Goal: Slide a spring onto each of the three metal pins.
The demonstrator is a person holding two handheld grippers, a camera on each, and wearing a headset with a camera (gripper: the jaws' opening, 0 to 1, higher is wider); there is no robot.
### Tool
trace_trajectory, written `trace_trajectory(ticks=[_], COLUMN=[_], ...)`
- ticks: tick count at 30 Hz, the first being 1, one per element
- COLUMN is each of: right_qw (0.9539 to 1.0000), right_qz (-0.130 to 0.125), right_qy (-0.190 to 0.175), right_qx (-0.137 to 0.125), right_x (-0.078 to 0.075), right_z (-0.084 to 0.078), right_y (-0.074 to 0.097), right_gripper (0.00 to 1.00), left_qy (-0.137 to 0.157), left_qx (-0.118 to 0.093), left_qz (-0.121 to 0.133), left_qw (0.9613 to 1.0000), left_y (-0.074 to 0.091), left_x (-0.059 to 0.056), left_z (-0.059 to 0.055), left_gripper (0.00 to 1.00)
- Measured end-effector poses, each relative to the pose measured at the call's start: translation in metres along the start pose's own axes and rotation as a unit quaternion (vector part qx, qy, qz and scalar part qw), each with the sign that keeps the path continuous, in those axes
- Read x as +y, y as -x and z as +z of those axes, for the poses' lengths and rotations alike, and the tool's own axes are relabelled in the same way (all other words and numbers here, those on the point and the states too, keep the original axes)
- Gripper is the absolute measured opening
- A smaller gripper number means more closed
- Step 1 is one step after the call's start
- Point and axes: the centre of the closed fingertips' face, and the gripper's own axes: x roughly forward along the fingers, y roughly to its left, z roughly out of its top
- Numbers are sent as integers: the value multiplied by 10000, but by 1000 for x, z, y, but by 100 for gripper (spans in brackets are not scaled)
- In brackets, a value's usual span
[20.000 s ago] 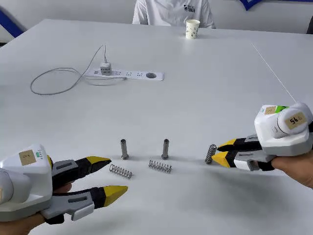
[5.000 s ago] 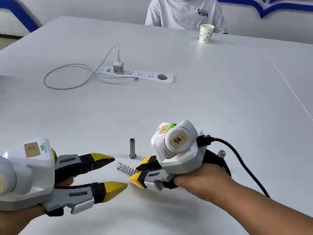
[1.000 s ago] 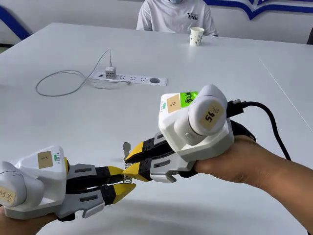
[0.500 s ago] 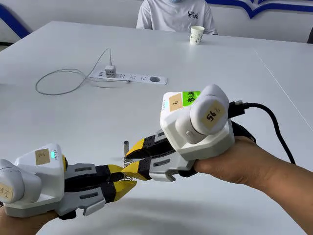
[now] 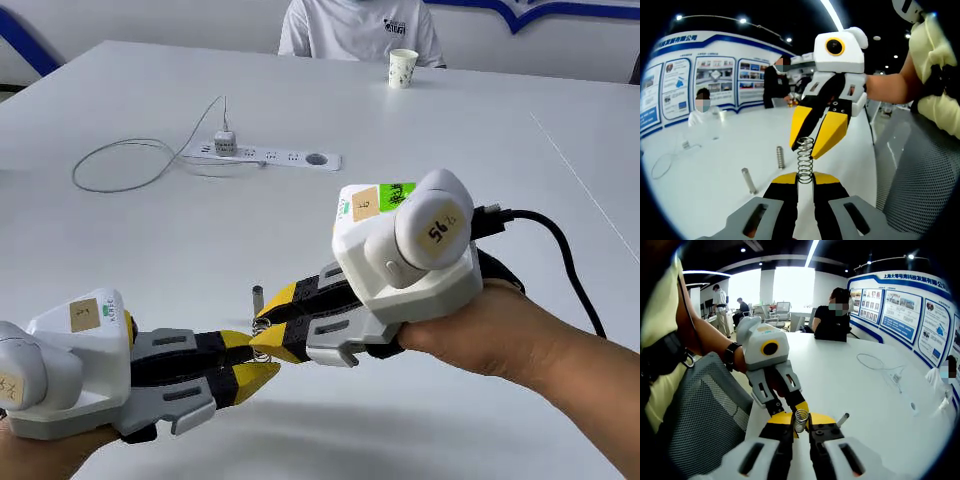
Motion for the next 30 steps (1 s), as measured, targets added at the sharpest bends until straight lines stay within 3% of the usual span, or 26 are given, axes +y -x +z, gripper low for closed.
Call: trace_trajectory(ticks=[10, 30], right_qw=[10000, 9993], right_qz=[-12, -309], right_qy=[-79, -166], right_qx=[-54, -112], right_x=[0, -22], right_z=[1, 5], right_y=[0, 5], right_gripper=[12, 12], left_qy=[-53, 139], left_qx=[19, 46], left_qz=[54, 351], left_qw=[10000, 9993], left_y=[1, 15], left_x=[2, 19], left_z=[0, -6], left_gripper=[13, 30])
